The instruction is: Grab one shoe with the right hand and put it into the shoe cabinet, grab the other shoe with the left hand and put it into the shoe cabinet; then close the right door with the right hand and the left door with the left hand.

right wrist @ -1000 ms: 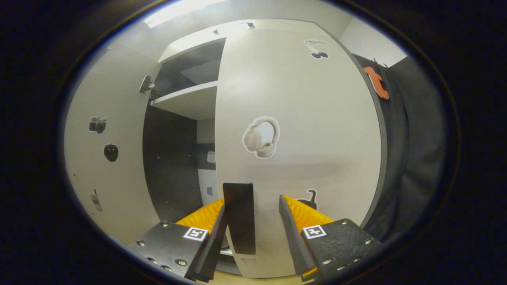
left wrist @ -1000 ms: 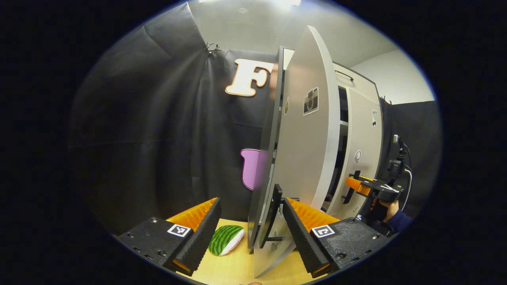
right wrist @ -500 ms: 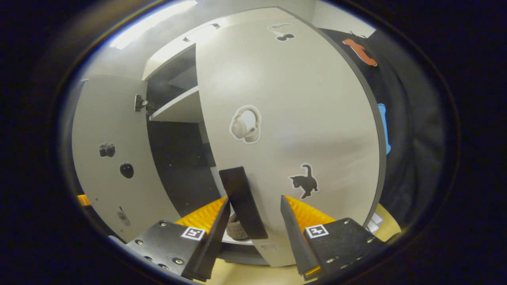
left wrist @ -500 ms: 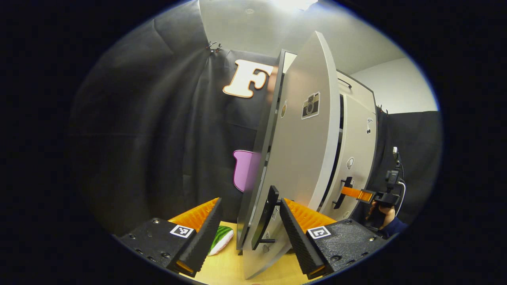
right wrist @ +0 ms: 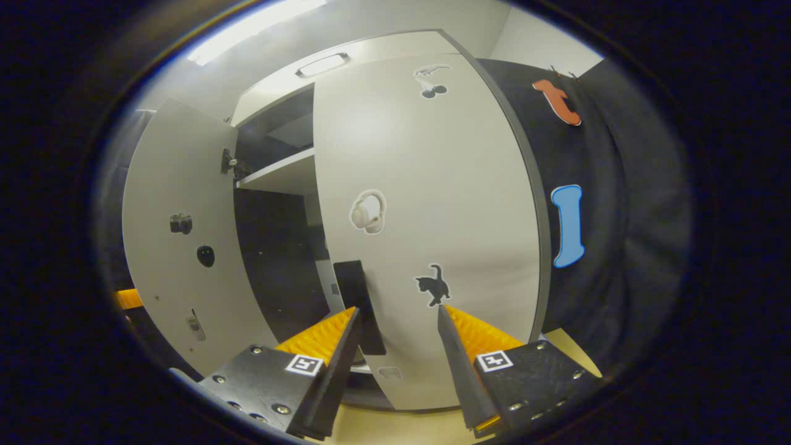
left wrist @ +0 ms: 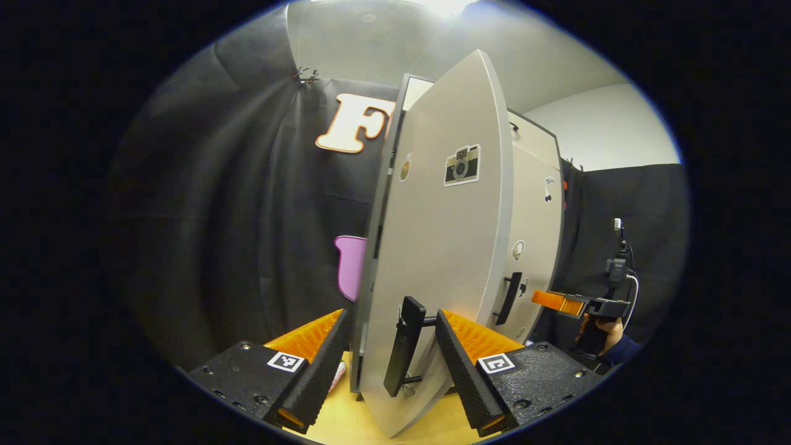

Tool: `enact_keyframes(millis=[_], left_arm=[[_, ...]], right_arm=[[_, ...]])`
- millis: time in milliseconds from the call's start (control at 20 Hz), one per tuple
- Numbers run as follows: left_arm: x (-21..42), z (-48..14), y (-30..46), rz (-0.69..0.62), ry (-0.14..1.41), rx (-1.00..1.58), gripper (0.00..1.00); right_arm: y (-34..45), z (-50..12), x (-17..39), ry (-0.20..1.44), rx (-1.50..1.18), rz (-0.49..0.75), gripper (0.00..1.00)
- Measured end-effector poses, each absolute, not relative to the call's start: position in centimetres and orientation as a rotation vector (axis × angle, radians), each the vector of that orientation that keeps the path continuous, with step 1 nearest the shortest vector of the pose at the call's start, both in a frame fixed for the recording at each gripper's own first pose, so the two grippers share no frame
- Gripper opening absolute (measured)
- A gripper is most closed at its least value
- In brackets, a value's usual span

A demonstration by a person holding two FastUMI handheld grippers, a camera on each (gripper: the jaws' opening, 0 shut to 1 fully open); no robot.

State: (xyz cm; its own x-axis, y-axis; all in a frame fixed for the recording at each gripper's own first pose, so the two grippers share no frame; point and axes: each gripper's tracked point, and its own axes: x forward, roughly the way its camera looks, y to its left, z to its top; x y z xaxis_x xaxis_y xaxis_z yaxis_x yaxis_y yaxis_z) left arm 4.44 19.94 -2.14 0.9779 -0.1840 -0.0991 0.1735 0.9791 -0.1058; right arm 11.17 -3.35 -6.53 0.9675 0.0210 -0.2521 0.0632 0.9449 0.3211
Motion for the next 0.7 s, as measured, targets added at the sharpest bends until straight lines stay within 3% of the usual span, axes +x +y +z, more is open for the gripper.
enact_keyframes(millis=[200, 250, 500, 700], left_arm=[[5.2, -2.5, 17.4, -0.241, 0.114, -0.123, 0.87], [5.4, -2.6, 16.8, -0.256, 0.117, -0.125, 0.87], [6.5, -3.3, 12.4, -0.348, 0.124, -0.145, 0.87], [8.8, -4.6, 10.9, -0.325, 0.143, -0.067, 0.87]], right_arm=[[-5.1, -6.5, 9.3, 0.261, 0.305, -0.051, 0.71], [-5.7, -6.5, 8.9, 0.262, 0.302, -0.061, 0.75], [-8.6, -6.5, 7.0, 0.265, 0.307, -0.114, 0.70], [-11.9, -6.3, 5.3, 0.260, 0.284, -0.171, 0.70]])
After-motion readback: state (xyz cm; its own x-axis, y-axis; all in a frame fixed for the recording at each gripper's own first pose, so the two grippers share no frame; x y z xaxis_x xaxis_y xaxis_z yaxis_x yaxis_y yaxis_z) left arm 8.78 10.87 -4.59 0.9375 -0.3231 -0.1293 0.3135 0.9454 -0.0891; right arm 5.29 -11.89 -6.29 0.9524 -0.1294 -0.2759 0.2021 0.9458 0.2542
